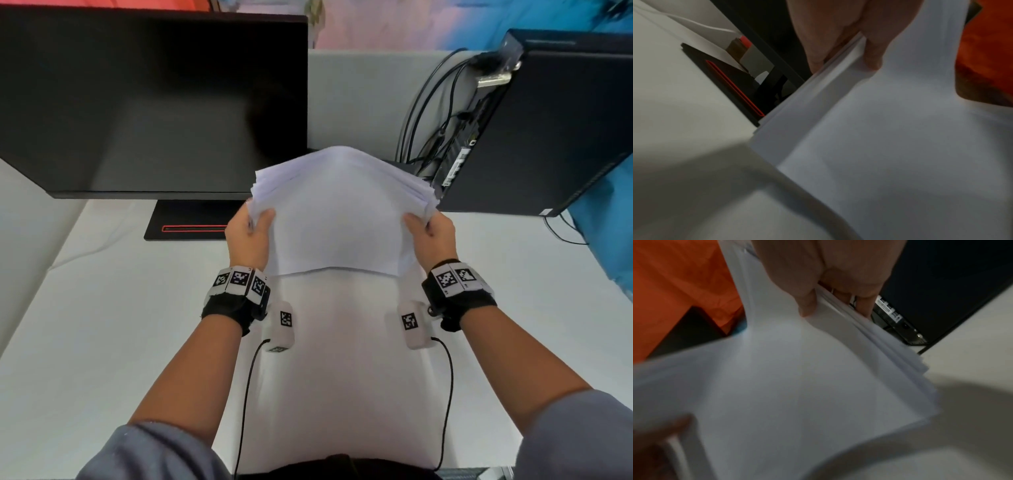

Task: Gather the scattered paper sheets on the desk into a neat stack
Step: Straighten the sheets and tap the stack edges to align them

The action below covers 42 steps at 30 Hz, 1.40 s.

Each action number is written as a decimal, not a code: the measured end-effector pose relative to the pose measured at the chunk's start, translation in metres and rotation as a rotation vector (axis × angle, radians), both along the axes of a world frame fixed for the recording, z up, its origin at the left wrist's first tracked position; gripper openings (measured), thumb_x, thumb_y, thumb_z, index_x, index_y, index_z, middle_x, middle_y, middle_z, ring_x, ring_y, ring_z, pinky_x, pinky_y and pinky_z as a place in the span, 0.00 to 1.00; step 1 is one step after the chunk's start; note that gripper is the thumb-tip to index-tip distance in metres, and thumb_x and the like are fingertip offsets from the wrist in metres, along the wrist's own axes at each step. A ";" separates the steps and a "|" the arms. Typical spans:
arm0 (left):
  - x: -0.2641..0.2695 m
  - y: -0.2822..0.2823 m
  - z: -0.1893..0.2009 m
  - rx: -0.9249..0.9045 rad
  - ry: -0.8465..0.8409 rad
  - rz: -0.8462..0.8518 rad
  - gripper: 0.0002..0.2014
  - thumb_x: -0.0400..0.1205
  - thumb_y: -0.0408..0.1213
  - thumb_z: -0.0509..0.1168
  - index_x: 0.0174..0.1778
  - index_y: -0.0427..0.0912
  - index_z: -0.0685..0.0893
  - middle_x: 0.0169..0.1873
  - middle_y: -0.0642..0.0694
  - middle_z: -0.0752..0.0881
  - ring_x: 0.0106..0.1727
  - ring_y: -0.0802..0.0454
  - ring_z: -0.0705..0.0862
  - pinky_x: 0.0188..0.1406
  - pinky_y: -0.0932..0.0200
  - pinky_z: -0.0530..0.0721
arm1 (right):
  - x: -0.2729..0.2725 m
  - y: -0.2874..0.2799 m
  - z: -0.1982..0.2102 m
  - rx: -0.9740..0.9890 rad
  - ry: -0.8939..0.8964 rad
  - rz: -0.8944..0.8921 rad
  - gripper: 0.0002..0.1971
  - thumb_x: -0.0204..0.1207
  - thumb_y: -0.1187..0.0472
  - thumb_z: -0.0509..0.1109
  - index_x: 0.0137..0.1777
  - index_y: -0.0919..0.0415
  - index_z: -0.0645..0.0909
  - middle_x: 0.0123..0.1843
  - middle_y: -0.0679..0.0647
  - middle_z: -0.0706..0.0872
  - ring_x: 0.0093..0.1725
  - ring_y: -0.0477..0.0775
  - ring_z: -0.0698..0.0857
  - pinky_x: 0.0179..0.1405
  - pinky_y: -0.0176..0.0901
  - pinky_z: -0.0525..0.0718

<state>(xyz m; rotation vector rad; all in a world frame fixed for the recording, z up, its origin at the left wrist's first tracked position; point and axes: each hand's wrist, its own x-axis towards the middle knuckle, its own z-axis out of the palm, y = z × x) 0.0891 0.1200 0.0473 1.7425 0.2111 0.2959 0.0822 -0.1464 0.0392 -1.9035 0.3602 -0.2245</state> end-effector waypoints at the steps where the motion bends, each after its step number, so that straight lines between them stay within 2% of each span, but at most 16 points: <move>1: -0.002 -0.004 0.002 -0.012 -0.013 0.011 0.07 0.81 0.28 0.64 0.51 0.42 0.82 0.42 0.53 0.85 0.47 0.53 0.83 0.51 0.64 0.82 | 0.001 0.001 0.001 -0.022 -0.012 0.003 0.05 0.81 0.67 0.64 0.50 0.69 0.80 0.38 0.54 0.80 0.34 0.43 0.77 0.33 0.16 0.73; 2: -0.004 -0.007 0.003 -0.031 -0.024 0.018 0.07 0.81 0.28 0.64 0.53 0.41 0.82 0.45 0.50 0.85 0.49 0.52 0.83 0.54 0.60 0.82 | 0.002 0.001 -0.001 -0.042 -0.023 0.004 0.03 0.82 0.66 0.64 0.50 0.63 0.78 0.35 0.50 0.78 0.32 0.35 0.76 0.31 0.15 0.72; 4: -0.008 -0.007 0.000 -0.083 -0.030 0.033 0.10 0.81 0.28 0.64 0.58 0.38 0.83 0.49 0.47 0.85 0.52 0.50 0.84 0.58 0.56 0.82 | 0.002 -0.001 -0.001 -0.079 -0.004 0.027 0.02 0.82 0.63 0.63 0.51 0.60 0.75 0.36 0.51 0.80 0.33 0.34 0.79 0.33 0.16 0.72; 5: -0.008 -0.005 -0.001 -0.111 -0.028 0.048 0.11 0.81 0.27 0.64 0.59 0.36 0.83 0.49 0.47 0.85 0.53 0.50 0.84 0.58 0.56 0.83 | 0.001 -0.003 -0.002 -0.091 0.017 0.051 0.05 0.81 0.62 0.65 0.53 0.62 0.76 0.40 0.58 0.83 0.39 0.43 0.82 0.39 0.22 0.77; 7: -0.009 0.001 -0.002 -0.152 -0.016 0.068 0.12 0.80 0.27 0.65 0.59 0.37 0.82 0.48 0.48 0.85 0.52 0.50 0.84 0.59 0.55 0.83 | 0.000 -0.009 -0.004 -0.064 0.080 0.122 0.12 0.78 0.63 0.69 0.60 0.65 0.78 0.54 0.67 0.86 0.51 0.61 0.85 0.53 0.50 0.85; 9: -0.008 0.008 -0.002 -0.168 0.005 0.039 0.11 0.79 0.26 0.65 0.55 0.41 0.83 0.47 0.50 0.86 0.52 0.51 0.85 0.58 0.53 0.84 | -0.004 -0.013 -0.005 -0.044 0.127 0.192 0.15 0.75 0.64 0.73 0.62 0.57 0.78 0.56 0.63 0.87 0.55 0.64 0.85 0.59 0.59 0.84; 11: -0.007 0.013 -0.002 -0.179 0.040 -0.001 0.12 0.79 0.27 0.65 0.50 0.48 0.84 0.48 0.52 0.87 0.54 0.49 0.86 0.59 0.51 0.83 | -0.006 -0.012 -0.004 -0.042 0.150 0.203 0.15 0.75 0.62 0.74 0.60 0.52 0.77 0.52 0.54 0.87 0.52 0.55 0.86 0.58 0.50 0.84; 13: -0.006 0.016 -0.001 -0.184 0.051 -0.034 0.14 0.79 0.27 0.65 0.51 0.53 0.84 0.51 0.52 0.87 0.59 0.46 0.85 0.64 0.49 0.82 | -0.004 -0.011 -0.004 -0.039 0.150 0.187 0.14 0.75 0.61 0.74 0.60 0.59 0.81 0.53 0.57 0.87 0.54 0.57 0.86 0.61 0.54 0.84; 19: -0.010 -0.007 -0.003 -0.117 -0.050 0.018 0.10 0.82 0.28 0.63 0.59 0.35 0.81 0.42 0.56 0.82 0.42 0.68 0.83 0.50 0.69 0.81 | -0.005 0.008 -0.009 -0.014 0.104 -0.020 0.14 0.77 0.61 0.71 0.54 0.74 0.83 0.53 0.70 0.87 0.52 0.65 0.86 0.57 0.58 0.84; 22: -0.018 -0.021 -0.011 -0.149 -0.064 0.031 0.11 0.83 0.31 0.62 0.53 0.54 0.80 0.49 0.51 0.84 0.53 0.52 0.85 0.58 0.54 0.83 | -0.012 0.021 -0.014 0.063 0.095 -0.078 0.14 0.77 0.63 0.70 0.58 0.72 0.81 0.54 0.67 0.87 0.56 0.66 0.86 0.58 0.57 0.84; 25: -0.023 -0.017 -0.024 -0.186 -0.011 0.024 0.12 0.81 0.31 0.66 0.57 0.50 0.79 0.51 0.52 0.85 0.53 0.55 0.85 0.56 0.53 0.85 | -0.021 0.019 -0.014 0.178 0.074 -0.074 0.20 0.76 0.64 0.71 0.67 0.67 0.77 0.60 0.62 0.85 0.59 0.63 0.85 0.57 0.54 0.85; 30: -0.020 0.003 -0.019 -0.354 0.049 -0.095 0.21 0.74 0.27 0.73 0.62 0.39 0.79 0.53 0.47 0.87 0.52 0.56 0.88 0.47 0.64 0.86 | -0.019 0.010 0.010 0.568 -0.070 -0.108 0.22 0.75 0.61 0.72 0.69 0.60 0.75 0.56 0.51 0.86 0.51 0.47 0.87 0.43 0.34 0.86; 34: -0.008 0.013 -0.005 -0.318 0.097 -0.178 0.19 0.71 0.24 0.74 0.58 0.36 0.84 0.45 0.52 0.92 0.48 0.56 0.91 0.44 0.65 0.86 | -0.002 0.011 0.034 0.365 -0.170 -0.190 0.19 0.69 0.53 0.76 0.57 0.55 0.76 0.49 0.39 0.79 0.43 0.25 0.79 0.38 0.17 0.75; 36: -0.001 0.018 -0.002 -0.308 0.113 -0.224 0.18 0.71 0.24 0.75 0.56 0.41 0.85 0.46 0.51 0.92 0.51 0.53 0.91 0.46 0.62 0.87 | 0.005 0.009 0.037 0.187 -0.180 -0.163 0.14 0.69 0.53 0.77 0.51 0.54 0.79 0.48 0.40 0.81 0.47 0.30 0.80 0.48 0.24 0.77; 39: 0.005 0.022 -0.003 -0.343 0.160 -0.254 0.19 0.70 0.24 0.75 0.54 0.44 0.86 0.47 0.49 0.92 0.51 0.50 0.91 0.47 0.59 0.87 | 0.008 0.000 0.036 0.066 -0.113 -0.067 0.05 0.68 0.53 0.76 0.40 0.50 0.82 0.44 0.50 0.86 0.45 0.48 0.84 0.53 0.53 0.85; 42: 0.009 0.022 -0.004 -0.352 0.199 -0.277 0.17 0.70 0.25 0.75 0.54 0.40 0.87 0.47 0.46 0.92 0.51 0.47 0.91 0.52 0.52 0.86 | 0.006 -0.007 0.041 -0.102 -0.154 -0.009 0.11 0.68 0.54 0.74 0.50 0.53 0.84 0.45 0.47 0.86 0.42 0.35 0.82 0.50 0.50 0.83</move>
